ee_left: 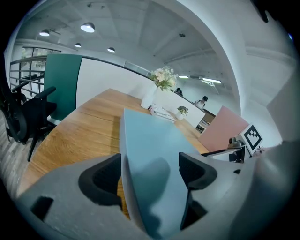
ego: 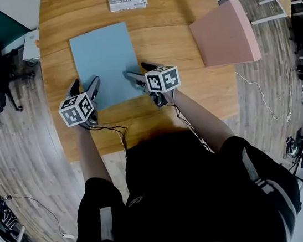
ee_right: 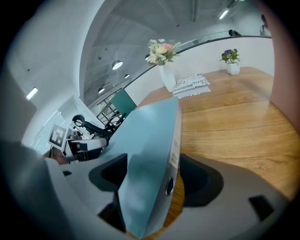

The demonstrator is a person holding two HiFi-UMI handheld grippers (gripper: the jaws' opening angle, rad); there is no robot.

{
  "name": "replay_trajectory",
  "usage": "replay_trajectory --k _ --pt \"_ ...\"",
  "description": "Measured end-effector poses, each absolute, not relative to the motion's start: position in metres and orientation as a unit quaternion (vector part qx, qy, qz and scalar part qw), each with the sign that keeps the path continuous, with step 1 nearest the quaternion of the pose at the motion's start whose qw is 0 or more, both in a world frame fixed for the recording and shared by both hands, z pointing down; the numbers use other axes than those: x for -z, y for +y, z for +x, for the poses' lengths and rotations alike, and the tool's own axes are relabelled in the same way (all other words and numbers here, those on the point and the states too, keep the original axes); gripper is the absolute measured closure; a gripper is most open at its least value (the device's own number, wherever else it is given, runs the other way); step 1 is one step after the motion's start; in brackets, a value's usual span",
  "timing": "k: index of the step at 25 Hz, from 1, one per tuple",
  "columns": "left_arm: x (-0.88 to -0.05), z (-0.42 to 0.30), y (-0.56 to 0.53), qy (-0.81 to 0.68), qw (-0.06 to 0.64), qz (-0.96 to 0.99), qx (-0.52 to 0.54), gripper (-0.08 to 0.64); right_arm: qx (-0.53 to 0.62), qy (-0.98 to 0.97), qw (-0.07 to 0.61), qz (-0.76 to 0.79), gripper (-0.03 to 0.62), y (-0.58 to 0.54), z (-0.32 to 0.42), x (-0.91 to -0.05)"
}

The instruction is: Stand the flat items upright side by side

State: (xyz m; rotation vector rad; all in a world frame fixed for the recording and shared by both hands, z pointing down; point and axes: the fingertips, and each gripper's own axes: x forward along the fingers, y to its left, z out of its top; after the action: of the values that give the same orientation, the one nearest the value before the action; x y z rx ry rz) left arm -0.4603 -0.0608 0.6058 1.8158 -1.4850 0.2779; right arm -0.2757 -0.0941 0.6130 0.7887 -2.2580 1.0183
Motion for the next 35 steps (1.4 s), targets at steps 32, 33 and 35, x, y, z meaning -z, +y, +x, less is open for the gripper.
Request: replay_trajectory --k 32,33,35 --pt "-0.600 -0.410 -0.076 -0.565 0.323 0.749 -0.127 0.179 -0.301 -0.863 0.244 0.323 0.245 -0.094 -0.248 -0.606" --pt "-0.597 -0.406 -0.077 -0.565 0.314 0.752 -0.127 0.179 -0.293 -0.866 0.239 0.328 0.245 -0.094 -0.244 -0.603" --pt "-0.590 -0.399 -0.077 -0.564 0.298 0.760 -0.125 0.179 -0.275 -0.871 0.231 0.336 0.245 -0.094 -0.237 -0.596"
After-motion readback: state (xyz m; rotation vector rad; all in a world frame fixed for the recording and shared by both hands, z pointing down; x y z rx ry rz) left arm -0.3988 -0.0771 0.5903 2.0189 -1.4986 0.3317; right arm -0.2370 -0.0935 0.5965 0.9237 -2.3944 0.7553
